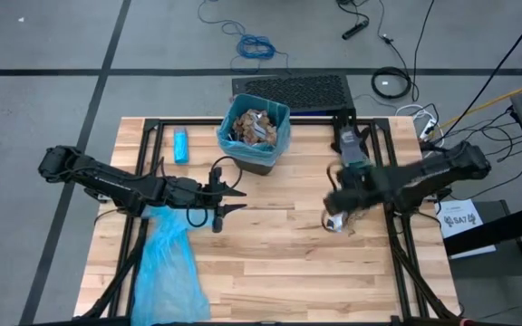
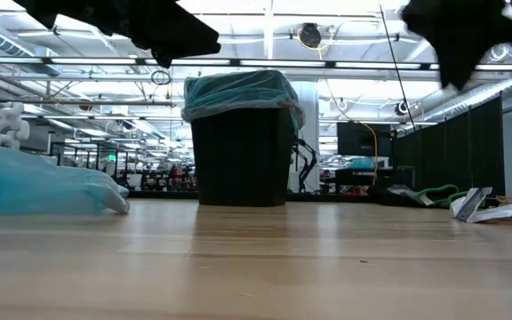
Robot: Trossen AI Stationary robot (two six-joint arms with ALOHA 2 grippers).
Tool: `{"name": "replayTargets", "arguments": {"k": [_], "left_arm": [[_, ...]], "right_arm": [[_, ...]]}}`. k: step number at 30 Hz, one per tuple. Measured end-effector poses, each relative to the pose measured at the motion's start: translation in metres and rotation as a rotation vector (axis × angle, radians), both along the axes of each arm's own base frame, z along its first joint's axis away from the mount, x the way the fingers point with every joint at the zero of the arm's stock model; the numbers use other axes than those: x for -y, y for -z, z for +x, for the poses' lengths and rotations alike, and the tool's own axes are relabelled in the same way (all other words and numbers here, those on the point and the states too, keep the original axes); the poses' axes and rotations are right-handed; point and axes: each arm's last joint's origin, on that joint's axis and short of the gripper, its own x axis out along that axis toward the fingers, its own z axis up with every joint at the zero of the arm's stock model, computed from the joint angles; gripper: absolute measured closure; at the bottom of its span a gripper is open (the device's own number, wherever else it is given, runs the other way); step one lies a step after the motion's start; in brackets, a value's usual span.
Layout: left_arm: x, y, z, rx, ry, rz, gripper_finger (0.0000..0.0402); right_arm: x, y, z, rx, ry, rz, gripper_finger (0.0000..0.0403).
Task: Place trash/remove bag and relplace
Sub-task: Put the white paper into the trash bin
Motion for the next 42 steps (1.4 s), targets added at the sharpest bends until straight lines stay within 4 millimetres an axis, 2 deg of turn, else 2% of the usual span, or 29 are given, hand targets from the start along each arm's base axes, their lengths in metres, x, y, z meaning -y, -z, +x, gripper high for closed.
{"name": "replayTargets", "arguments": {"k": [6, 11, 18, 20, 23, 26, 29, 32, 37, 42], "left_arm": [[0.000, 0.000, 0.000, 0.000, 0.000, 0.000, 0.0260], [0.000, -0.001, 0.000, 0.009, 0.000, -0.001, 0.0260], [0.000, -0.001, 0.000, 0.008, 0.000, -0.001, 0.0260], [0.000, -0.001, 0.000, 0.007, 0.000, 0.000, 0.0260], [0.000, 0.000, 0.000, 0.004, 0.000, 0.000, 0.0260], [0.000, 0.000, 0.000, 0.003, 0.000, 0.000, 0.0260], [0.000, 0.000, 0.000, 0.002, 0.000, 0.000, 0.0260], [0.000, 0.000, 0.000, 0.003, 0.000, 0.000, 0.0260], [0.000, 0.000, 0.000, 0.003, 0.000, 0.001, 0.0260], [0.000, 0.000, 0.000, 0.003, 0.000, 0.001, 0.0260]], "right_arm": [[-0.027, 0.076, -0.012, 0.171, 0.118, 0.120, 0.0264], [-0.030, 0.118, -0.015, 0.263, 0.178, 0.171, 0.0264], [-0.028, 0.145, -0.019, 0.273, 0.202, 0.178, 0.0276], [-0.028, 0.148, -0.018, 0.272, 0.169, 0.173, 0.0302], [-0.029, 0.149, -0.016, 0.273, 0.107, 0.159, 0.0375], [-0.029, 0.147, -0.015, 0.285, 0.081, 0.155, 0.0394], [-0.030, 0.135, -0.014, 0.278, 0.050, 0.157, 0.0401], [-0.030, 0.107, -0.012, 0.260, 0.017, 0.142, 0.0402], [-0.029, 0.033, -0.008, 0.248, -0.038, 0.031, 0.0403], [-0.013, -0.049, -0.008, 0.308, -0.058, -0.130, 0.0403]]}}
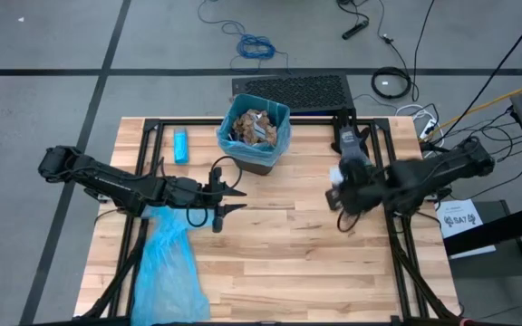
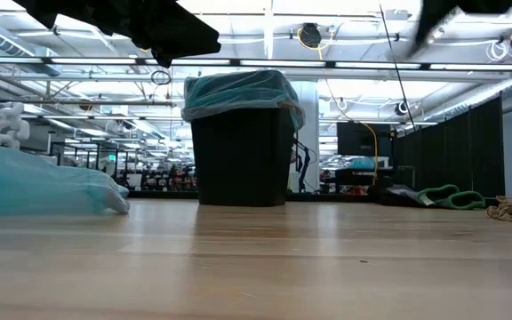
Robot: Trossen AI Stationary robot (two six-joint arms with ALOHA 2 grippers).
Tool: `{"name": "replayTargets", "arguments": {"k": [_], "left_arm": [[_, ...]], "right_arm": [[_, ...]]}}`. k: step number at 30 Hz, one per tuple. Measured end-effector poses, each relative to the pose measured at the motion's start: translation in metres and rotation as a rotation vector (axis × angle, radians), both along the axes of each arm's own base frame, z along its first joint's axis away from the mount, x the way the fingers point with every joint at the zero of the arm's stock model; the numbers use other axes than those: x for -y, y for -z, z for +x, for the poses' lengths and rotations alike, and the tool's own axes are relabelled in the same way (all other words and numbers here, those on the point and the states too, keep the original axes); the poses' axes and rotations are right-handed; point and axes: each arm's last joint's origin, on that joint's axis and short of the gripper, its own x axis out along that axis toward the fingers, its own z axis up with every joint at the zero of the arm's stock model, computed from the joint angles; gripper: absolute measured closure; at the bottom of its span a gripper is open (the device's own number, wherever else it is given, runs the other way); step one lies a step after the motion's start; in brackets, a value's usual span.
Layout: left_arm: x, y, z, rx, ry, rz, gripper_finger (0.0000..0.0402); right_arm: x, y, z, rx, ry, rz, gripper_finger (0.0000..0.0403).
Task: Place trash/remove bag and relplace
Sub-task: Put the white paper into the trash bin
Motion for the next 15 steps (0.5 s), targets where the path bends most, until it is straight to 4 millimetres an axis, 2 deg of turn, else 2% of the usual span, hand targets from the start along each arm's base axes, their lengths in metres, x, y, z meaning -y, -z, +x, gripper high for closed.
{"name": "replayTargets", "arguments": {"k": [3, 6, 11, 15], "left_arm": [[0.000, 0.000, 0.000, 0.000, 0.000, 0.000, 0.0260], [0.000, 0.000, 0.000, 0.000, 0.000, 0.000, 0.0260], [0.000, 0.000, 0.000, 0.000, 0.000, 0.000, 0.0260], [0.000, 0.000, 0.000, -0.001, 0.000, 0.000, 0.0260]], "right_arm": [[0.014, -0.038, 0.006, 0.080, -0.041, -0.086, 0.0403], [0.030, -0.061, 0.023, 0.142, -0.099, -0.142, 0.0403], [0.070, -0.076, 0.064, 0.167, -0.171, -0.205, 0.0403], [0.108, -0.075, 0.106, 0.232, -0.262, -0.215, 0.0403]]}}
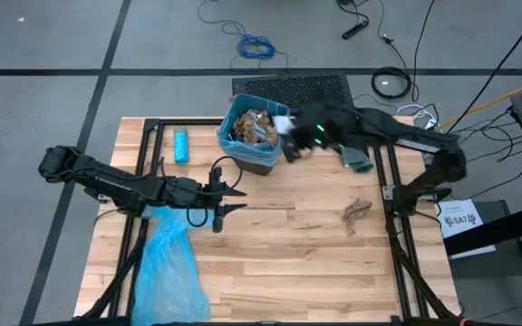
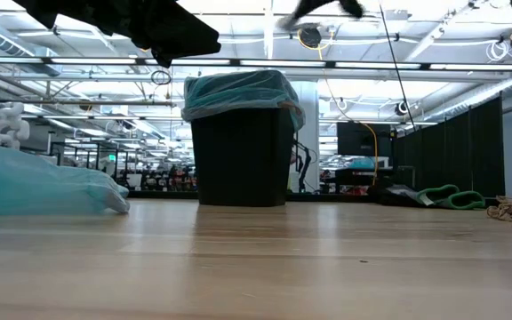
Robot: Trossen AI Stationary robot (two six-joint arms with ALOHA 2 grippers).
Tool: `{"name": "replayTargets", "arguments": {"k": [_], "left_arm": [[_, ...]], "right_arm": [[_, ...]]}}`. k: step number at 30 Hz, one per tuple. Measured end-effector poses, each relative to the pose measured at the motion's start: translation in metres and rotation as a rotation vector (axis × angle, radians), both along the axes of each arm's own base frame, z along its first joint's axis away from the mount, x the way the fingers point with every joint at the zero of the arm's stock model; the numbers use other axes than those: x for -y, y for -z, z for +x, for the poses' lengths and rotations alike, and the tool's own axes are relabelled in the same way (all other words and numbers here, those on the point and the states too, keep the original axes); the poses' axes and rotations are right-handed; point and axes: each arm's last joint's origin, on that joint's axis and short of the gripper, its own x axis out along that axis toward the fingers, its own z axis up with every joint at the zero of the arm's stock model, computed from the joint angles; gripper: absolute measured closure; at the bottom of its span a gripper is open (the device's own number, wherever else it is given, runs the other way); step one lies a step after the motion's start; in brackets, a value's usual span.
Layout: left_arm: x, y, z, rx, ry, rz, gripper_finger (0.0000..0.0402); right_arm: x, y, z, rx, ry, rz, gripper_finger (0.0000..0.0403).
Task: Place trash/remove bag and relplace
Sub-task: Put the white paper into the trash bin
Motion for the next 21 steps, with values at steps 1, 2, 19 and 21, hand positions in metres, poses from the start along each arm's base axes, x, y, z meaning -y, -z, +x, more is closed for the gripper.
{"name": "replayTargets", "arguments": {"k": [1, 2, 19, 21], "left_arm": [[0.000, 0.000, 0.000, 0.000, 0.000, 0.000, 0.0260], [0.000, 0.000, 0.000, 0.000, 0.000, 0.000, 0.0260], [0.000, 0.001, 0.000, -0.006, 0.000, 0.001, 0.0260], [0.000, 0.001, 0.000, -0.006, 0.000, 0.001, 0.0260]], "right_arm": [[0.009, 0.001, 0.011, 0.019, -0.023, -0.005, 0.0403], [0.018, 0.004, 0.021, 0.036, -0.048, -0.008, 0.0403], [0.131, 0.099, 0.115, -0.020, -0.064, 0.130, 0.0397], [0.135, 0.106, 0.118, -0.016, -0.068, 0.182, 0.0383]]}}
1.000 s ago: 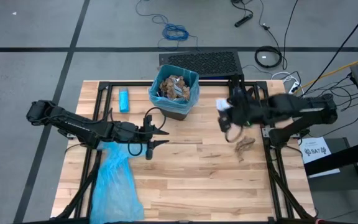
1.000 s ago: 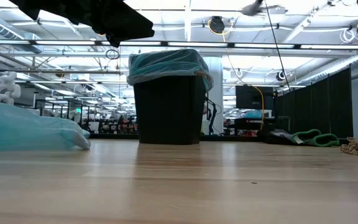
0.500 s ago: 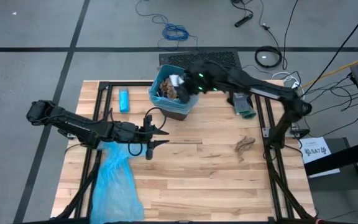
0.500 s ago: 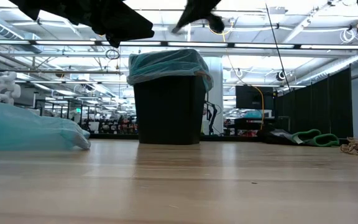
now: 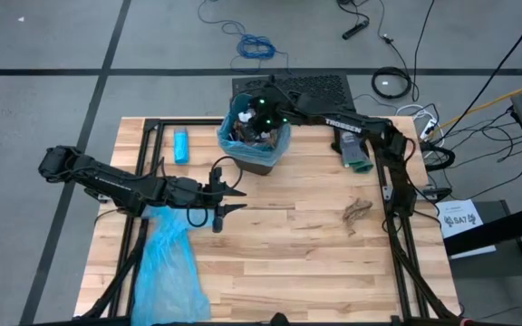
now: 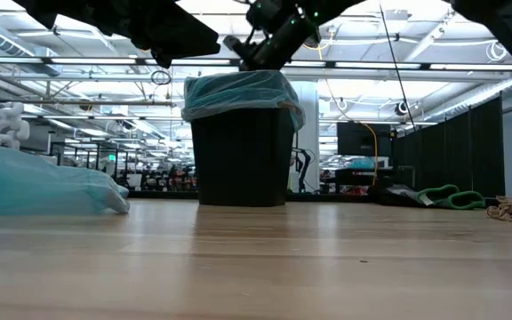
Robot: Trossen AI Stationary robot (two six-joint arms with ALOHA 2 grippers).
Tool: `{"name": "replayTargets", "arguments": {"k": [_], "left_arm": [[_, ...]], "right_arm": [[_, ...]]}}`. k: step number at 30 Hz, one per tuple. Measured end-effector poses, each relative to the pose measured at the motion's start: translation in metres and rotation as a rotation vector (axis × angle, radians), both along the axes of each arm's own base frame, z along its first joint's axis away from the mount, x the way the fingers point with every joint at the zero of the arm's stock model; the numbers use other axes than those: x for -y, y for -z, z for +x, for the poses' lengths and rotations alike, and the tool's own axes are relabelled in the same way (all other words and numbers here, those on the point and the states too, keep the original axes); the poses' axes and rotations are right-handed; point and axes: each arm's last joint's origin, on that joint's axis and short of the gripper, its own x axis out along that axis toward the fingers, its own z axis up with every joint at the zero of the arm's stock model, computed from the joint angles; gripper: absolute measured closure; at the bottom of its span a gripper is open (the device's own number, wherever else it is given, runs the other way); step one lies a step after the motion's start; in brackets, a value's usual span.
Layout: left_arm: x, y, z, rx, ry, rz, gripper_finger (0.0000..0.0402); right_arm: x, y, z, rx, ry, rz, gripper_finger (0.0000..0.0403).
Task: Place trash/remove bag and relplace
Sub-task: Put the white paper into the trash bin, then put the brown paper into the trash bin
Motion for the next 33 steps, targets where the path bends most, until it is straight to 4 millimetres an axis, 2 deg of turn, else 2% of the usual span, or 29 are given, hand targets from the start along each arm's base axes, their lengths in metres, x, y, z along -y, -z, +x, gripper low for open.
{"name": "replayTargets", "arguments": {"k": [3, 9, 14, 18, 21, 26, 29, 33], "left_arm": [[0.000, 0.000, 0.000, -0.001, 0.000, 0.000, 0.0260], [0.000, 0.000, 0.000, -0.001, 0.000, 0.000, 0.0260], [0.000, 0.000, 0.000, -0.001, 0.000, -0.001, 0.0260], [0.000, 0.000, 0.000, -0.001, 0.000, -0.001, 0.0260], [0.000, 0.000, 0.000, -0.001, 0.000, -0.001, 0.0260], [0.000, 0.000, 0.000, 0.000, 0.000, -0.003, 0.0260], [0.000, 0.000, 0.000, -0.001, 0.001, -0.004, 0.0260], [0.000, 0.000, 0.000, 0.001, -0.007, -0.036, 0.0260]], "right_arm": [[0.005, 0.005, 0.002, 0.031, -0.024, 0.072, 0.0351], [0.005, -0.007, -0.002, 0.081, -0.043, 0.076, 0.0276], [0.002, -0.034, -0.020, 0.117, -0.023, 0.070, 0.0239], [-0.006, -0.064, -0.046, 0.125, -0.019, 0.037, 0.0231], [-0.018, -0.087, -0.073, 0.073, 0.021, -0.029, 0.0233], [-0.054, -0.109, -0.114, -0.096, 0.072, -0.084, 0.0243], [-0.083, -0.117, -0.135, -0.189, 0.070, -0.059, 0.0248], [-0.125, -0.116, -0.157, -0.356, 0.109, -0.064, 0.0250]]}}
